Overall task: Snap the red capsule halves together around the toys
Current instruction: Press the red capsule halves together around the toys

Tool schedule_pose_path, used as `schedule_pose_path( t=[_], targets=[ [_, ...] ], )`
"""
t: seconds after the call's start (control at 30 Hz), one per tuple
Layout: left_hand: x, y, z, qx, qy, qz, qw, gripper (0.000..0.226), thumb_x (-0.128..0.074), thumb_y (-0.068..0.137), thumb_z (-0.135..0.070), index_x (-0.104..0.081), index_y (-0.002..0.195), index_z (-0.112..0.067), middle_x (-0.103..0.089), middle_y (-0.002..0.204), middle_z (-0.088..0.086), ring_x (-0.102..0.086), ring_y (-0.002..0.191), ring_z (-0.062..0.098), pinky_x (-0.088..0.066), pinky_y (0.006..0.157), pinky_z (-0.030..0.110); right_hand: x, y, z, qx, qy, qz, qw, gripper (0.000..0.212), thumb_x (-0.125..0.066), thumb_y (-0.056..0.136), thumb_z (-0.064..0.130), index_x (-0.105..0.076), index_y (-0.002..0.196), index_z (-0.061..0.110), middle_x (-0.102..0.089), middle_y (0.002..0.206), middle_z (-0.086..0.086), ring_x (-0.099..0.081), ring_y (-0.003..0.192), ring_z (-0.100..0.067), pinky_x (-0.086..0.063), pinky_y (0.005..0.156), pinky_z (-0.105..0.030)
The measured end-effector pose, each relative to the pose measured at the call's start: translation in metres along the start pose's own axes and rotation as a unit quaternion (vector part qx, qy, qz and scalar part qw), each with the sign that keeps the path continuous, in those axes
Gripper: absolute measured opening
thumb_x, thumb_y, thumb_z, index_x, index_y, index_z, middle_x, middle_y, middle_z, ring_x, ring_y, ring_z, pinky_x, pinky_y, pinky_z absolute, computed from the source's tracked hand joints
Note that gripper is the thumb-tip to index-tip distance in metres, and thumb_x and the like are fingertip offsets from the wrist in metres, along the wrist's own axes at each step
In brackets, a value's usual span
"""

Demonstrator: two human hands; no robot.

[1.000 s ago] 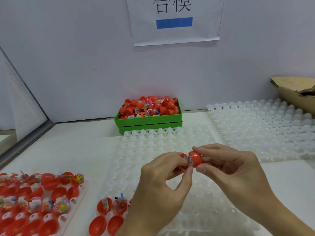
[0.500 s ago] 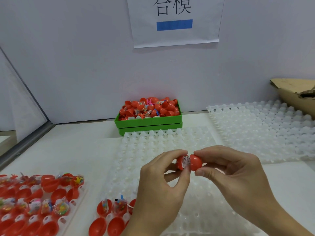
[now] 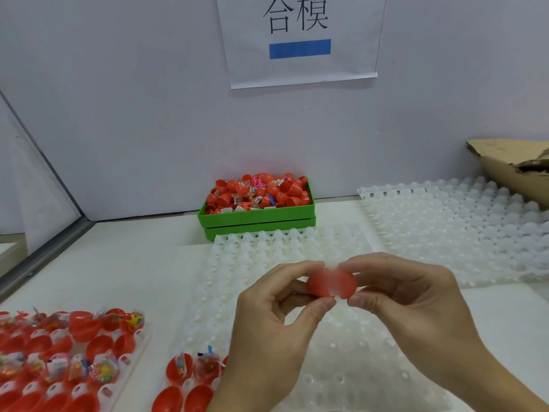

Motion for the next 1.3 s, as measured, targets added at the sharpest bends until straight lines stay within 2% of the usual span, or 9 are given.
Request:
schedule_pose_path(
  t=[0.07, 0.17, 0.33, 0.47, 0.63, 0.73, 0.83, 1.13, 1.3],
  targets=[
    [-0.0003, 0.0004, -0.0002, -0.003, 0.0, -0.002, 1.0, 0.041, -0.077, 0.071, -0.01, -0.073, 0.103, -0.036, -0.074, 0.094, 0.0, -0.072, 0.084, 0.018, -0.055, 0.078, 0.017, 0.0003, 0.0005, 0.0006, 0.011, 0.005, 0.004, 1.0, 0.046, -0.074, 0.066, -0.019, -0.08, 0.089, 0.021, -0.075, 0.088, -0.007, -0.074, 0.078, -0.023, -0.058, 0.069, -0.023],
    [-0.0011, 0.0003, -0.0005, -0.007, 0.004, -0.004, 1.0, 0.041, -0.077, 0.07, -0.01, -0.073, 0.101, -0.036, -0.074, 0.095, -0.002, -0.072, 0.084, 0.016, -0.056, 0.077, 0.018, -0.0005, 0.0002, 0.0027, 0.028, 0.004, 0.003, 1.0, 0.033, -0.078, 0.063, -0.002, -0.079, 0.088, 0.02, -0.074, 0.088, -0.006, -0.074, 0.077, -0.023, -0.058, 0.069, -0.024],
    [-0.0009, 0.0003, -0.0008, -0.018, 0.012, -0.001, 1.0, 0.042, -0.078, 0.069, -0.006, -0.074, 0.1, -0.036, -0.072, 0.096, -0.007, -0.072, 0.085, 0.017, -0.056, 0.076, 0.019, -0.0018, -0.0014, 0.0005, 0.028, -0.007, -0.014, 0.999, 0.03, -0.079, 0.061, 0.01, -0.078, 0.087, 0.024, -0.074, 0.088, -0.002, -0.073, 0.076, -0.022, -0.058, 0.069, -0.024],
    [-0.0009, 0.0005, -0.0008, -0.026, 0.025, -0.01, 0.999, 0.045, -0.078, 0.068, -0.007, -0.074, 0.1, -0.039, -0.072, 0.096, -0.01, -0.071, 0.085, 0.015, -0.056, 0.075, 0.018, -0.0015, -0.0017, -0.0002, 0.038, -0.013, -0.012, 0.999, 0.03, -0.079, 0.062, 0.008, -0.079, 0.088, 0.025, -0.074, 0.088, -0.002, -0.074, 0.078, -0.023, -0.06, 0.07, -0.031],
    [-0.001, 0.0001, -0.0011, -0.02, 0.028, -0.018, 0.999, 0.043, -0.079, 0.066, -0.011, -0.075, 0.099, -0.038, -0.072, 0.093, -0.011, -0.071, 0.084, 0.015, -0.056, 0.073, 0.018, -0.0005, -0.0012, 0.0013, 0.067, -0.055, 0.003, 0.996, 0.039, -0.081, 0.066, 0.0, -0.079, 0.091, 0.03, -0.073, 0.089, 0.007, -0.073, 0.079, -0.017, -0.058, 0.068, -0.022],
    [-0.0008, 0.0004, -0.0025, 0.0, 0.005, -0.008, 1.0, 0.038, -0.085, 0.068, -0.012, -0.075, 0.098, -0.033, -0.072, 0.093, -0.007, -0.071, 0.084, 0.016, -0.056, 0.074, 0.018, 0.001, -0.0011, -0.001, 0.058, -0.041, 0.011, 0.997, 0.043, -0.081, 0.067, -0.007, -0.079, 0.09, 0.029, -0.074, 0.088, 0.003, -0.073, 0.079, -0.02, -0.058, 0.069, -0.023],
    [-0.0008, 0.0006, -0.0037, 0.024, -0.03, 0.004, 0.999, 0.035, -0.079, 0.068, -0.011, -0.076, 0.098, -0.029, -0.072, 0.095, -0.003, -0.073, 0.085, 0.017, -0.055, 0.072, 0.017, 0.0026, -0.0016, -0.0032, 0.04, -0.022, 0.025, 0.999, 0.047, -0.075, 0.071, -0.017, -0.078, 0.091, 0.026, -0.075, 0.087, -0.002, -0.074, 0.079, -0.02, -0.058, 0.071, -0.023],
    [-0.0034, -0.0014, 0.0005, 0.01, -0.02, 0.014, 1.0, 0.037, -0.078, 0.067, -0.013, -0.077, 0.101, -0.029, -0.07, 0.096, -0.002, -0.071, 0.092, 0.02, -0.057, 0.077, 0.021, 0.002, -0.0028, -0.0037, 0.083, -0.101, 0.012, 0.991, 0.035, -0.072, 0.069, 0.0, -0.074, 0.09, 0.028, -0.073, 0.082, 0.007, -0.074, 0.077, -0.018, -0.06, 0.068, -0.027],
    [-0.0034, -0.003, 0.0025, 0.001, 0.016, 0.012, 1.0, 0.039, -0.078, 0.069, -0.014, -0.077, 0.103, -0.032, -0.069, 0.093, -0.004, -0.07, 0.09, 0.016, -0.058, 0.076, 0.021, 0.0026, -0.0043, -0.005, 0.127, -0.172, 0.006, 0.977, 0.026, -0.072, 0.07, -0.002, -0.077, 0.089, 0.014, -0.071, 0.08, 0.006, -0.07, 0.074, -0.017, -0.059, 0.063, -0.03]
  ],
)
Point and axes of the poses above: each hand's wrist, its own y-axis towards the middle knuckle, its own x-axis out of the back of the hand, z = x × y, the point moved 2 cm from there along y, towards the middle knuckle
